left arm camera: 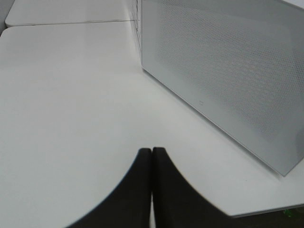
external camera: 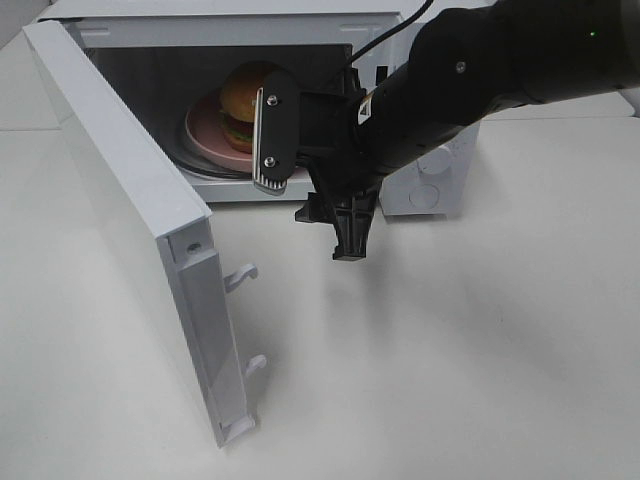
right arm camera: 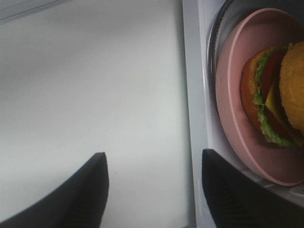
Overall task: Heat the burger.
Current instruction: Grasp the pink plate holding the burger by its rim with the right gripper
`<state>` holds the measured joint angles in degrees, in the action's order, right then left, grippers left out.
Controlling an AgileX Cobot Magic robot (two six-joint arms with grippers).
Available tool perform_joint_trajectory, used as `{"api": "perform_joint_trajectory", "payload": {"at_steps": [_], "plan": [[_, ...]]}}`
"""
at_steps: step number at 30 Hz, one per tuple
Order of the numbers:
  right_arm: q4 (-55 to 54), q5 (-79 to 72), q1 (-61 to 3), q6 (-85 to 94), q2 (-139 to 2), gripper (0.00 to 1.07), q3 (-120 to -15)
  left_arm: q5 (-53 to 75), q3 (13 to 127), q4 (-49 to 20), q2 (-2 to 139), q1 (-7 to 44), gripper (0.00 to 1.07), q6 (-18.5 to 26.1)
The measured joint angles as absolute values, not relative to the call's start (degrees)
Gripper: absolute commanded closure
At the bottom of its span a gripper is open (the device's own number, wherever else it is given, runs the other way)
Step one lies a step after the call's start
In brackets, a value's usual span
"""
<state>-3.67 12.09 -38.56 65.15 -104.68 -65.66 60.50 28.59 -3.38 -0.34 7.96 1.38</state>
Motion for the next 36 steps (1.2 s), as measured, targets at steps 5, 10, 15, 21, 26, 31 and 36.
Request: {"api": "perform_joint_trajectory", "payload": {"at_steps": [5, 10, 15, 21, 26, 31, 36], "plan": [[-3.4, 12.3, -38.6, 65.1, -107.1, 0.50, -67.8, 60.5, 28.6, -3.4, -0.3, 8.0, 1.06, 1.4], [-3.3, 12.3, -38.6, 64.8, -109.0, 0.50, -69.8, 60.5, 28.6, -3.4, -0.3, 8.0, 1.06, 1.4], [-2.6, 12.2, -38.6, 63.7, -110.3, 0.50, -72.2, 60.5, 28.6, -3.4, -0.3, 8.0, 1.06, 1.4], [1.4, 11.9, -38.6, 61.1, -111.5, 0.50, -73.9, 60.5, 28.6, -3.4, -0.3, 8.0, 1.06, 1.4], [9.0, 11.2, -38.6, 56.4, -113.3, 0.50, -75.1, 60.5, 28.6, -3.4, -0.3, 8.0, 1.06, 1.4], [11.0, 9.2, -38.6, 56.0, -113.4, 0.50, -75.3, 60.5, 28.6, -3.4, -0.3, 8.0, 1.06, 1.4], [11.2, 8.9, -38.6, 56.0, -113.8, 0.50, -76.4, 60.5, 28.6, -3.4, -0.3, 8.0, 1.06, 1.4]]}}
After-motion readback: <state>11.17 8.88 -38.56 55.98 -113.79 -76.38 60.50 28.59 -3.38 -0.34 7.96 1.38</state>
